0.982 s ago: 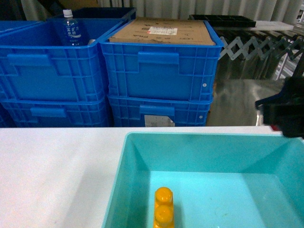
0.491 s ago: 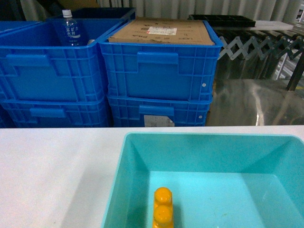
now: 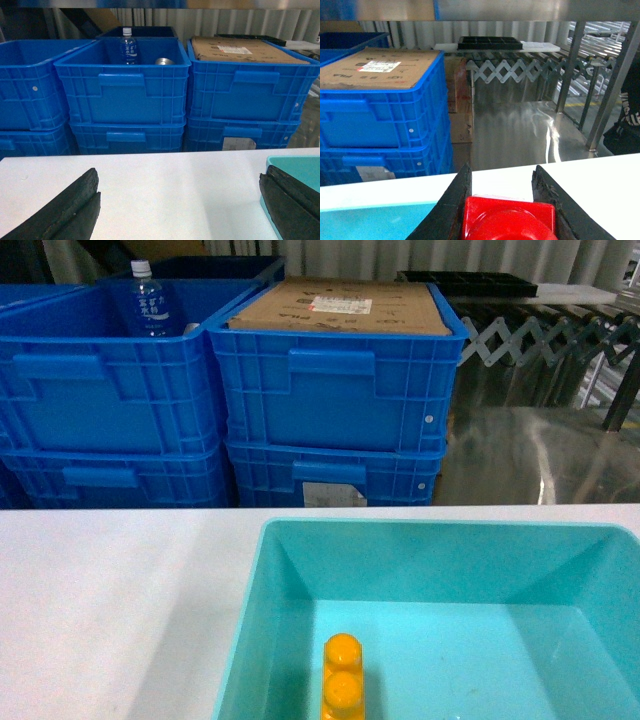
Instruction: Pick red block from blue box to shelf
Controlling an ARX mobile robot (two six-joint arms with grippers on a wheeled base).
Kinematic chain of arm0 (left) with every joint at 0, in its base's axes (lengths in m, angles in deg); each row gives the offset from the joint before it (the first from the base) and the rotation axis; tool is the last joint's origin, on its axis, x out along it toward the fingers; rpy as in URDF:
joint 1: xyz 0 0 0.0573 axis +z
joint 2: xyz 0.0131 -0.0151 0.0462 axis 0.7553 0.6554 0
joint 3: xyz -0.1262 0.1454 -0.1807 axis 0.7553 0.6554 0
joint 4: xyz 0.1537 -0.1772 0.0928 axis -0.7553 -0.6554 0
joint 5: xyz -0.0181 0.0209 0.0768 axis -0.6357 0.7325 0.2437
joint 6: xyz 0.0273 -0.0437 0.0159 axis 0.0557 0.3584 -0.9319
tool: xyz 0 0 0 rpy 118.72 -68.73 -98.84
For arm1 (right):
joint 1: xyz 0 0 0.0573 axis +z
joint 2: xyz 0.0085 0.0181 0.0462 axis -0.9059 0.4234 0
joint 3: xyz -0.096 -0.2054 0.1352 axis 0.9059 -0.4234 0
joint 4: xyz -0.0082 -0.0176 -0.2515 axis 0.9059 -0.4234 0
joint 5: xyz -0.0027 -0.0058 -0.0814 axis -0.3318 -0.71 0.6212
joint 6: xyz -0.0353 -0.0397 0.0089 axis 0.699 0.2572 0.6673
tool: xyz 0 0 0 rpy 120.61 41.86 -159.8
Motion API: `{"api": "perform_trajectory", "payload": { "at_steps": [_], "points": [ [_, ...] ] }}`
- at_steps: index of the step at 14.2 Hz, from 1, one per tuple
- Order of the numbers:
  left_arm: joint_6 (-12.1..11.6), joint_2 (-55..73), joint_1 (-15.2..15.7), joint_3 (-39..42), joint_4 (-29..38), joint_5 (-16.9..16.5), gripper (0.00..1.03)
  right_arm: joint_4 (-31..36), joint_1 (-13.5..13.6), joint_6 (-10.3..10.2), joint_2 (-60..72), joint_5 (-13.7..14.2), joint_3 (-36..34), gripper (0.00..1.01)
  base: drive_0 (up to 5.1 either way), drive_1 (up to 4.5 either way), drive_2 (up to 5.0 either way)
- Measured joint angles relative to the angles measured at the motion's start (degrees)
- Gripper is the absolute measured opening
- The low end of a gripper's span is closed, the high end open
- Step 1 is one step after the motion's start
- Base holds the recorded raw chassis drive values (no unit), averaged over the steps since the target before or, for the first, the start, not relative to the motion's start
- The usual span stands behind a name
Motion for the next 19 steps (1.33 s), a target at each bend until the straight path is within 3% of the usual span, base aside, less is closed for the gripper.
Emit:
{"api": "perform_trajectory", "payload": {
  "at_steps": [4, 7, 12, 13, 14, 15, 16, 17, 19],
  "points": [
    [0.0, 0.0, 0.0, 0.0, 0.0, 0.0, 0.98, -0.4, 0.7, 1.0, -2.4, 0.1, -2.1, 0.29, 0.0, 0.00, 0.0],
    [0.0, 0.0, 0.0, 0.0, 0.0, 0.0, 0.98, 1.7, -1.3, 1.4, -2.4, -2.1, -2.2, 0.29, 0.0, 0.00, 0.0],
    [0.0, 0.0, 0.0, 0.0, 0.0, 0.0, 0.98, 1.2, -4.9, 1.3, -0.2, -8.2, -1.3, 0.29, 0.0, 0.00, 0.0],
    [0.0, 0.0, 0.0, 0.0, 0.0, 0.0, 0.98, -1.4, -6.6, 0.0, 1.4, -13.6, -0.4, 0.29, 0.0, 0.00, 0.0],
    [0.0, 0.0, 0.0, 0.0, 0.0, 0.0, 0.98, -3.3, -9.2, -1.6, 4.0, -22.2, 0.0, 0.29, 0.0, 0.00, 0.0],
    [0.0, 0.0, 0.0, 0.0, 0.0, 0.0, 0.98, -2.7, -11.0, -1.6, 5.4, -26.0, 0.0, 0.29, 0.0, 0.00, 0.0],
    [0.0, 0.0, 0.0, 0.0, 0.0, 0.0, 0.98, -3.9, -12.7, -1.7, 5.3, -28.5, 0.0, 0.29, 0.0, 0.00, 0.0],
    [0.0, 0.0, 0.0, 0.0, 0.0, 0.0, 0.98, -6.5, -13.9, -3.0, 4.9, -30.4, 0.0, 0.29, 0.0, 0.00, 0.0],
    [0.0, 0.0, 0.0, 0.0, 0.0, 0.0, 0.98, -9.2, -13.8, -4.2, 4.4, -30.2, -0.1, 0.29, 0.0, 0.00, 0.0]
  ]
}}
